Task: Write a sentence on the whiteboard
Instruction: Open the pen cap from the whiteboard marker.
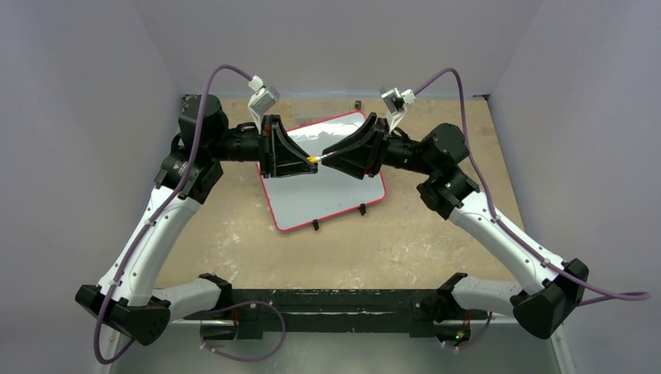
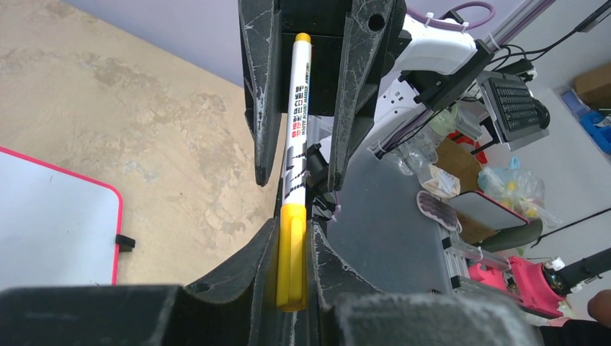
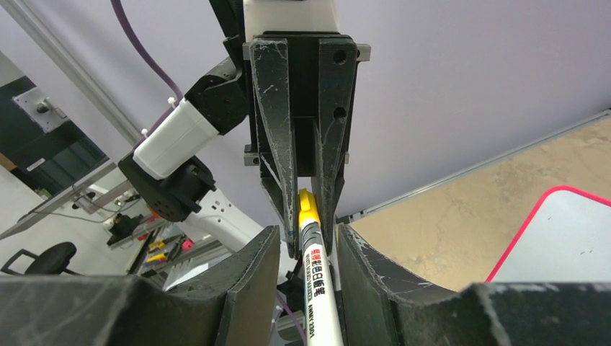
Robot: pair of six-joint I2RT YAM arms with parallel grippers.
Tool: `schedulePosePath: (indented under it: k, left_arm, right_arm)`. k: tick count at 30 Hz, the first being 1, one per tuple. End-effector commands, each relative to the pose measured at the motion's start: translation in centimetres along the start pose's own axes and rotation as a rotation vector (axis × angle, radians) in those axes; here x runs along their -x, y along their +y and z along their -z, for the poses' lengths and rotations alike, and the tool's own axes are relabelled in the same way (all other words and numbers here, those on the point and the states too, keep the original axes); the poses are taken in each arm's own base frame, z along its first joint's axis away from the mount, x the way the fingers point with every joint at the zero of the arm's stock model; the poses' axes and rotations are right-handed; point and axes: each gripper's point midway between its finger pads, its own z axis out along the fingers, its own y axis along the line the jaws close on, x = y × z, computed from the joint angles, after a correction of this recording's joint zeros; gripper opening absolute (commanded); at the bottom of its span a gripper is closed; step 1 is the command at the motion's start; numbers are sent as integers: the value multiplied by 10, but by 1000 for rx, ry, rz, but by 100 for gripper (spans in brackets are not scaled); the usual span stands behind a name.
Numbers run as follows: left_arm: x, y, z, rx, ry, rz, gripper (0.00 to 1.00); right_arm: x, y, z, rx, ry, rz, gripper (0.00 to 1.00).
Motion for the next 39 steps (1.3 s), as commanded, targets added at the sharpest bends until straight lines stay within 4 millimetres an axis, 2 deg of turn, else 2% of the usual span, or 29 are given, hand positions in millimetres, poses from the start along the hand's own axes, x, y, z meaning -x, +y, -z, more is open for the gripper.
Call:
schedulePosePath:
  k: [1,7,9,11,16,17,20,21,24,25,28,30,34,39]
  left_arm:
    - [9,-7,0,-24,3,-42,0]
    - [6,-4,-1,-20,9,-35,0]
    - [6,-4,-2,-22,11,-35,0]
    - [6,-3,-2,-22,12,-33,0]
    - [5,-1,-2,-18,13,-26,0]
    - [5,-1,-2,-15,12,-26,2]
    - [5,0,-1,4,7,-29,31]
    - [5,0,0,8,3,-36,36]
    - [5,-2,0,10,-1,-44,39]
    - [6,-2,0,9,-2,-46,37]
    - [6,-2,0,1,1,-42,11]
    - [4,-1,0,2,5,-38,1]
    - [1,-1,0,3,12,-39,0]
    - [-4,3,3,41,8,-67,0]
  right_arm:
    - [7,13,-3,52,0,36,34]
    - [9,17,-5,82,-11,19,25]
    - [9,17,-5,86,-9,17,18]
    - [8,16,-6,88,-7,14,2]
    - [4,12,-5,74,-12,7,0]
    - [5,11,-4,66,-17,10,0]
    - [3,11,-1,58,-20,9,0]
    - [3,11,-1,50,-21,8,0]
    - [3,8,1,31,-24,13,0]
    - [2,9,1,32,-24,12,0]
    - [2,9,2,30,-26,12,0]
    - [4,9,2,23,-33,10,0]
    - [9,4,2,-20,-55,-18,0]
    - [14,-23,8,-170,-89,-111,0]
